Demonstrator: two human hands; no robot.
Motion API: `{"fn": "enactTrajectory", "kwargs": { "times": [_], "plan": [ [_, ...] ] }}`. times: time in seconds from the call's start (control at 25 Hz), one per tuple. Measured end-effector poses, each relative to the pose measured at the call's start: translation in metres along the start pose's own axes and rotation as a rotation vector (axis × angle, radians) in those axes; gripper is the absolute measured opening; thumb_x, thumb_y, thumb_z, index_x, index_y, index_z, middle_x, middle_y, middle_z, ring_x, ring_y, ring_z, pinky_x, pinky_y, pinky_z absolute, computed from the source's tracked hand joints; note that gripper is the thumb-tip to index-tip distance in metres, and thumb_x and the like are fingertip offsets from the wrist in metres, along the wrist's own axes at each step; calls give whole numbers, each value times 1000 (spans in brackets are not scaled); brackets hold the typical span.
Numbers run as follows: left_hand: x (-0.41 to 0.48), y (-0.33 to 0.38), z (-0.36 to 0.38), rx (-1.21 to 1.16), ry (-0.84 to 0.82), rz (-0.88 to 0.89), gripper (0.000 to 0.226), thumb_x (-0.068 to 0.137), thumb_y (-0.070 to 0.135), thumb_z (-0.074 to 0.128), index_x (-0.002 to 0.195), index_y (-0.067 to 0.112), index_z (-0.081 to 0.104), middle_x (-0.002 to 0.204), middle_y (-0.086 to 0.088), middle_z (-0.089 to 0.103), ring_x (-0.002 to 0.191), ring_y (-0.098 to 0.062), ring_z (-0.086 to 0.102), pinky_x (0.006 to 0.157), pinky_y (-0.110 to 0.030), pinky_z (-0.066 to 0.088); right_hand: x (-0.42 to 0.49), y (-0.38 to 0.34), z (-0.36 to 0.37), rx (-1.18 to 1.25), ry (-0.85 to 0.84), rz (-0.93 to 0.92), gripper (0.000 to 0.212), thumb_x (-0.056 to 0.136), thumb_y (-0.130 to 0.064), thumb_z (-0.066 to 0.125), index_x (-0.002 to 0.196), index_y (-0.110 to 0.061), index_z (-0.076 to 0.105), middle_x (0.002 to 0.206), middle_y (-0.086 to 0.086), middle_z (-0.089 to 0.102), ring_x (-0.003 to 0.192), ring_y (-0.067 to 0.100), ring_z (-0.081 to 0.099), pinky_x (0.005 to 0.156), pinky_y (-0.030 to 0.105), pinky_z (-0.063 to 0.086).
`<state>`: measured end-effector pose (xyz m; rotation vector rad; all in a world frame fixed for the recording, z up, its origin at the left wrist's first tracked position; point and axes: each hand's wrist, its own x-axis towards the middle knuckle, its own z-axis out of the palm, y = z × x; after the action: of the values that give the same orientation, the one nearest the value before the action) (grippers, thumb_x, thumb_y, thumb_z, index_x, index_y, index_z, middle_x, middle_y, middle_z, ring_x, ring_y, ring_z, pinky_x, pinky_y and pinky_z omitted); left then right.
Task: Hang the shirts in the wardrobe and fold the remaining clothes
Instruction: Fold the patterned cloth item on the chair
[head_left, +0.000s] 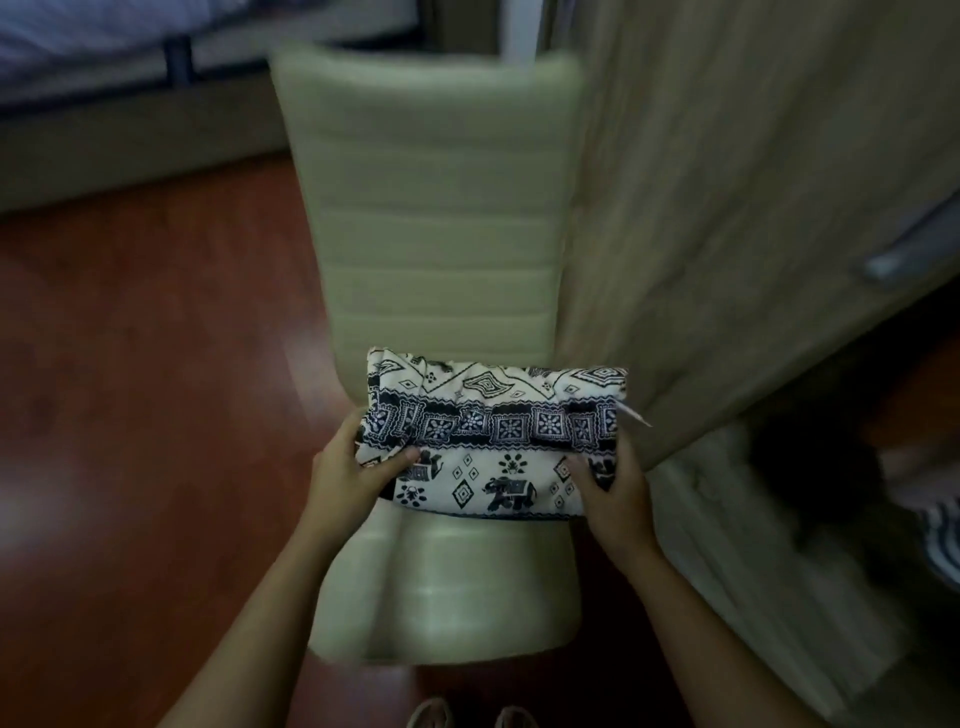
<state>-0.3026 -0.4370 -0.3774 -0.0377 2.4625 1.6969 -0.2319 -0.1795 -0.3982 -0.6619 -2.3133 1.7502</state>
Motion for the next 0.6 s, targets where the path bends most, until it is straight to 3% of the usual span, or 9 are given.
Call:
{"fn": "enactTrajectory", "kwargs": {
  "times": [0.08,0.2,0.28,0.44,0.52,0.6],
  "plan": [
    [15,82,-22,-46,11,111,35,71,14,80,96,27,60,88,15,71,79,9,63,68,-10,47,10,-80,-28,53,76,-162,55,84,-19,63,135,-12,45,128,7,60,116,13,57,100,30,45],
    [22,216,-46,-126,27,328,38,66,14,84,99,22,64,87,10,72,77,8,64,70,-15,49,11,-203,-79,71,183,-335,53,86,-10,65,135,-7,46,125,9,61,111,10,58,91,11,44],
    [22,304,-58,-193,45,476,38,66,12,83,98,18,65,85,10,69,75,8,64,73,-18,52,2,-285,-121,56,270,-453,54,87,-8,64,137,-10,43,123,3,62,109,7,59,89,10,45],
    [2,464,-51,-360,-18,679,54,54,41,84,102,25,65,96,3,73,90,-18,69,82,-46,55,-39,-419,-226,31,523,-709,53,85,-10,67,134,-14,47,115,-3,66,103,6,62,90,18,49],
    [-14,522,-30,-451,-52,784,46,61,35,84,101,25,64,97,3,73,93,-20,69,83,-46,54,-64,-461,-275,-9,629,-812,51,82,-13,69,129,-21,52,113,-6,67,103,6,63,93,24,48],
    [-41,577,3,-495,-68,912,37,64,30,83,95,26,63,92,12,72,91,-12,67,80,-33,54,-98,-490,-330,-89,758,-910,48,78,-19,67,123,-28,53,113,-6,67,105,8,63,94,28,48]
  ]
}}
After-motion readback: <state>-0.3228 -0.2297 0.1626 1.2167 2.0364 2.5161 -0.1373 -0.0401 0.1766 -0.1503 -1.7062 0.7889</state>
